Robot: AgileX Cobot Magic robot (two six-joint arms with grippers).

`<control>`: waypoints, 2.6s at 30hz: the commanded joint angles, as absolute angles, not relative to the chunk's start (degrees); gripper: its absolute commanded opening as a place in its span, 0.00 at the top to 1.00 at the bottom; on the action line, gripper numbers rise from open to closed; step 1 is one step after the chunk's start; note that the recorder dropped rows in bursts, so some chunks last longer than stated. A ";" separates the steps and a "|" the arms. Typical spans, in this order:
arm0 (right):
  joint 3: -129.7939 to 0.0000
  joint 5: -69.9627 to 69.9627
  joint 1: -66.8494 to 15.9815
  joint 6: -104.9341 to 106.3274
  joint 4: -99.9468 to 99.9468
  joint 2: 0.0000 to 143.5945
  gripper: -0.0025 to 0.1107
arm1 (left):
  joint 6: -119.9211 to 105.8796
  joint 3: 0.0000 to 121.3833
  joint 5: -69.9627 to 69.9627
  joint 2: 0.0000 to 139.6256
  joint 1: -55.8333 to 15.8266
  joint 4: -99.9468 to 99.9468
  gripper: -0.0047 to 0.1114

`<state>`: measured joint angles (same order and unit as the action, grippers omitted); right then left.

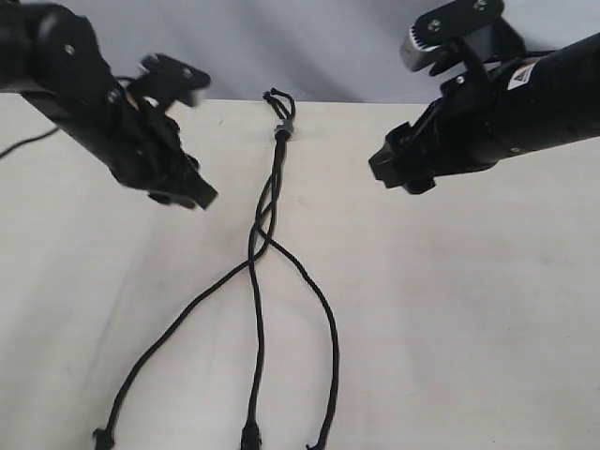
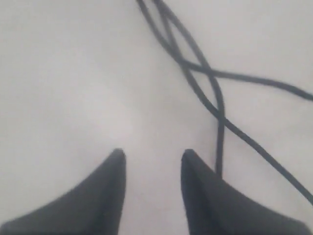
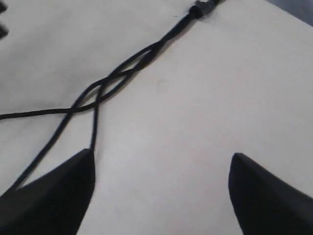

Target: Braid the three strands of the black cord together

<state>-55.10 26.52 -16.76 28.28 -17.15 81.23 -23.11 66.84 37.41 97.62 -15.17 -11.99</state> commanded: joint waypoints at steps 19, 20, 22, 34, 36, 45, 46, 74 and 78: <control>-68.73 32.48 -41.57 11.91 -12.49 112.07 0.35 | -23.04 57.04 22.88 75.99 -5.30 -13.84 0.96; -68.73 32.48 -41.57 10.92 -11.70 112.77 0.35 | -23.04 57.04 22.88 75.99 -5.30 -13.84 0.96; -68.73 32.71 -41.57 9.44 -10.16 113.73 0.35 | -23.04 57.04 22.88 75.99 -5.30 -13.84 0.96; -69.00 33.57 -41.57 5.15 -4.65 116.00 0.88 | -23.04 57.04 22.88 76.04 -5.30 -13.97 0.96; -70.09 35.84 -41.57 5.93 -4.15 116.00 0.98 | -23.04 57.04 22.88 76.04 -5.30 -13.97 0.96; -80.80 48.15 -41.33 7.89 7.50 115.50 0.98 | -23.04 57.04 22.88 76.04 -5.30 -13.97 0.96; -81.52 49.00 -41.24 7.89 9.16 115.50 0.98 | -23.04 57.04 22.88 76.04 -5.30 -13.97 0.96; -82.93 55.11 -34.76 29.53 -12.85 123.45 0.98 | -23.04 57.04 23.18 76.04 -5.30 -13.96 0.96; -83.03 56.00 -35.59 35.20 -17.53 122.28 0.98 | -23.04 57.04 23.18 76.04 -5.30 -13.96 0.96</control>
